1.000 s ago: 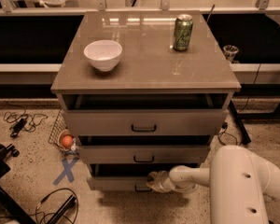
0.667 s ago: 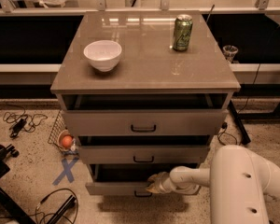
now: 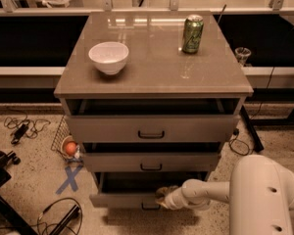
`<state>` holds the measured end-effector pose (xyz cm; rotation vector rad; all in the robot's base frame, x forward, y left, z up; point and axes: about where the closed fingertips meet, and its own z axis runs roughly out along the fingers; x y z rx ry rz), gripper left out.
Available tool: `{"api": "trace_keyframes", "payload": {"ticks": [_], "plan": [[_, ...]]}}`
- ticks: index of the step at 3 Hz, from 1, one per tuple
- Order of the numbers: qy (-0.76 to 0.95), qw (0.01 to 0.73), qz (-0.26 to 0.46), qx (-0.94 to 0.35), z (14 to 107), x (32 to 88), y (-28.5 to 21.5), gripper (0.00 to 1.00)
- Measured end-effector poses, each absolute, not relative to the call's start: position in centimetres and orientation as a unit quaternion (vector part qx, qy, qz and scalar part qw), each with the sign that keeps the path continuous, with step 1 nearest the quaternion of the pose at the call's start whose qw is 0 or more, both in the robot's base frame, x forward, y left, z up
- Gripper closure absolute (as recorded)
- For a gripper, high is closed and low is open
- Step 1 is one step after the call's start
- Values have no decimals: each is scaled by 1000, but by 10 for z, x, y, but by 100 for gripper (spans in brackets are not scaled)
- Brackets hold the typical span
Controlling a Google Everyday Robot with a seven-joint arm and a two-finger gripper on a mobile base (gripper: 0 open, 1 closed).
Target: Open bottom drawer
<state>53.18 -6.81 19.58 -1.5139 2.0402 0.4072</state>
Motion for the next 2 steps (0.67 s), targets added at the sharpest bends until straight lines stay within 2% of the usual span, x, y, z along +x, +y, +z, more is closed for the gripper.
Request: {"api": "trace_keyframes", "payload": {"ticks": [1, 2], "plan": [[761, 281, 152, -565, 196, 532, -68, 100], [767, 272, 166, -557, 197, 498, -77, 100]]}}
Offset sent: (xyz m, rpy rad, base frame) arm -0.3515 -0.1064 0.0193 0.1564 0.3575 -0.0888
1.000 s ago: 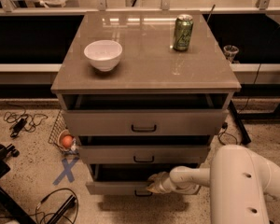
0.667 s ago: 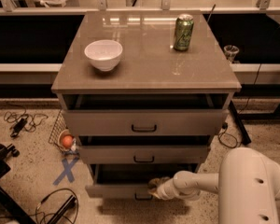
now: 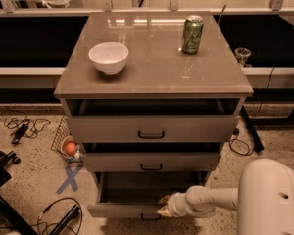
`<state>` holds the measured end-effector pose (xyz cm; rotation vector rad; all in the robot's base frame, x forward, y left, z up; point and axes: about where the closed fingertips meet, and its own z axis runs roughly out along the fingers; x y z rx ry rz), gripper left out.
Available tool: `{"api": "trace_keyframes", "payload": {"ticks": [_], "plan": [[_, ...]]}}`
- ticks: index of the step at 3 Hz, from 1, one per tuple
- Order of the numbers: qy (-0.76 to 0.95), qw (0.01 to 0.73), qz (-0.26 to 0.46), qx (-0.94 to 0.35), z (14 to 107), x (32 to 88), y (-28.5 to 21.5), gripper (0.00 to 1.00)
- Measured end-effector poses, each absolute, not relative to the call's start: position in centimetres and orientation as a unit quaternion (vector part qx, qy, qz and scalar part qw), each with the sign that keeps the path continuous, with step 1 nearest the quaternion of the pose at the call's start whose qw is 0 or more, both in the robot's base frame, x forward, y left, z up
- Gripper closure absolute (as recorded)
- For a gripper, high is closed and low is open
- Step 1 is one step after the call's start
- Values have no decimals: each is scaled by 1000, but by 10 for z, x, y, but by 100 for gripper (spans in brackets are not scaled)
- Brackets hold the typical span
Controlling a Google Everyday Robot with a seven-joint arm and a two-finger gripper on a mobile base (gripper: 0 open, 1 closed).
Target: Open bottom drawer
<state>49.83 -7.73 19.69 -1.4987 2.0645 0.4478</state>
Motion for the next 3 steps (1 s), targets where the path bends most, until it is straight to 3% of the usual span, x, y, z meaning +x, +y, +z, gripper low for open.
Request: {"api": "trace_keyframes", "payload": {"ticks": [3], "plan": [[768, 270, 175, -554, 192, 495, -76, 100]]}}
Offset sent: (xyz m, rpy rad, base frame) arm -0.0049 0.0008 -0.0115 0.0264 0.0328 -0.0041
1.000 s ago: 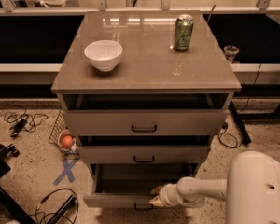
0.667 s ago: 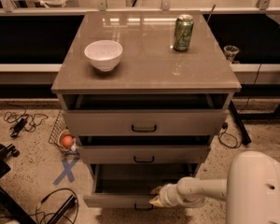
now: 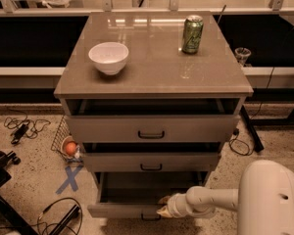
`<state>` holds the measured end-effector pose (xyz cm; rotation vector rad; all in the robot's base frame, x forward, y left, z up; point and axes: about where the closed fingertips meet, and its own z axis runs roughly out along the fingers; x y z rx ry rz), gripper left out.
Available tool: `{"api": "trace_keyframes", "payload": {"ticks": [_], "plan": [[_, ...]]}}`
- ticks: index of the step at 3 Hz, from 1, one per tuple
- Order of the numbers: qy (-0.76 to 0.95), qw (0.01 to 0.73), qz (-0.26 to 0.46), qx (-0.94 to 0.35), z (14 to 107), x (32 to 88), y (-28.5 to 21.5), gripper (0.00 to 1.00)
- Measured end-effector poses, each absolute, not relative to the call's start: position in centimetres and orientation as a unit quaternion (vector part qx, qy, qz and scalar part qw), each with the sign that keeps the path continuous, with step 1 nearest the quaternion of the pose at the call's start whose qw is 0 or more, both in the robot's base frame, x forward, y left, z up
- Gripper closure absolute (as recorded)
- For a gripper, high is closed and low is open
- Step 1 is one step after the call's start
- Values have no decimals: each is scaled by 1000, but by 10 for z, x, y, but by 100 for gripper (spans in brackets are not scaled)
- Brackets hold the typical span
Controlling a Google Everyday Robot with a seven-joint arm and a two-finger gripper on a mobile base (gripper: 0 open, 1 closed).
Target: Open bottom drawer
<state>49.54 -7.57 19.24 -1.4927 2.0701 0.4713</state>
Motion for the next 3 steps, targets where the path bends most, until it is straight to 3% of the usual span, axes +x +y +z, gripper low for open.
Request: {"api": "trace_keyframes", "payload": {"ticks": [1, 3], "plan": [[784, 247, 179, -541, 185, 461, -82, 100], [785, 245, 179, -540, 189, 460, -83, 100]]}}
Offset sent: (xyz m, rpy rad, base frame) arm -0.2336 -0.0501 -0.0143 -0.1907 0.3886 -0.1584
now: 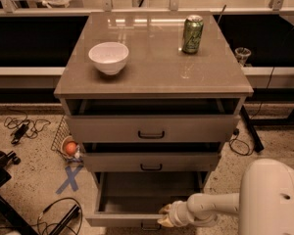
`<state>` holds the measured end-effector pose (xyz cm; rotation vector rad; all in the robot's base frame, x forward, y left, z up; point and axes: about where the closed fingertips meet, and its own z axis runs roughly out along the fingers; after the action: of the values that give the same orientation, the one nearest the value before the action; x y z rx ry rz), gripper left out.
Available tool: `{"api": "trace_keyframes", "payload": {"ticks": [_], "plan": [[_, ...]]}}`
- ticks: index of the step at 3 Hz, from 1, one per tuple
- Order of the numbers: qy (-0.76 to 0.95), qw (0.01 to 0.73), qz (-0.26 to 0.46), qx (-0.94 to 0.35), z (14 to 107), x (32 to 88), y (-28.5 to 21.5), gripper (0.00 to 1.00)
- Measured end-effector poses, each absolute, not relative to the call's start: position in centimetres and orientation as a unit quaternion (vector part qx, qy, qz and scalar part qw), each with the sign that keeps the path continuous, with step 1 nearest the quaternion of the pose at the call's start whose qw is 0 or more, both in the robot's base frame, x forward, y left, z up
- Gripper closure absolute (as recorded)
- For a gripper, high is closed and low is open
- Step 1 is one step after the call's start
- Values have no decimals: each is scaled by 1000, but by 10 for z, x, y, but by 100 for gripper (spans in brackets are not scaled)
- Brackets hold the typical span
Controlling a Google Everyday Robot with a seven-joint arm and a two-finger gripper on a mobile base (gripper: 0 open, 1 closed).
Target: Open bottom drawer
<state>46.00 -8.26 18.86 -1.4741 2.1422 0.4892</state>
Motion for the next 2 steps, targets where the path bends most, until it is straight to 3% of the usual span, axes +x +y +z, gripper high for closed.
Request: {"api": "trace_keyframes", "payload": {"ticks": [1, 2], "plan": [[796, 218, 183, -534, 186, 431, -88, 98], [796, 218, 183, -534, 187, 431, -88, 76]]}}
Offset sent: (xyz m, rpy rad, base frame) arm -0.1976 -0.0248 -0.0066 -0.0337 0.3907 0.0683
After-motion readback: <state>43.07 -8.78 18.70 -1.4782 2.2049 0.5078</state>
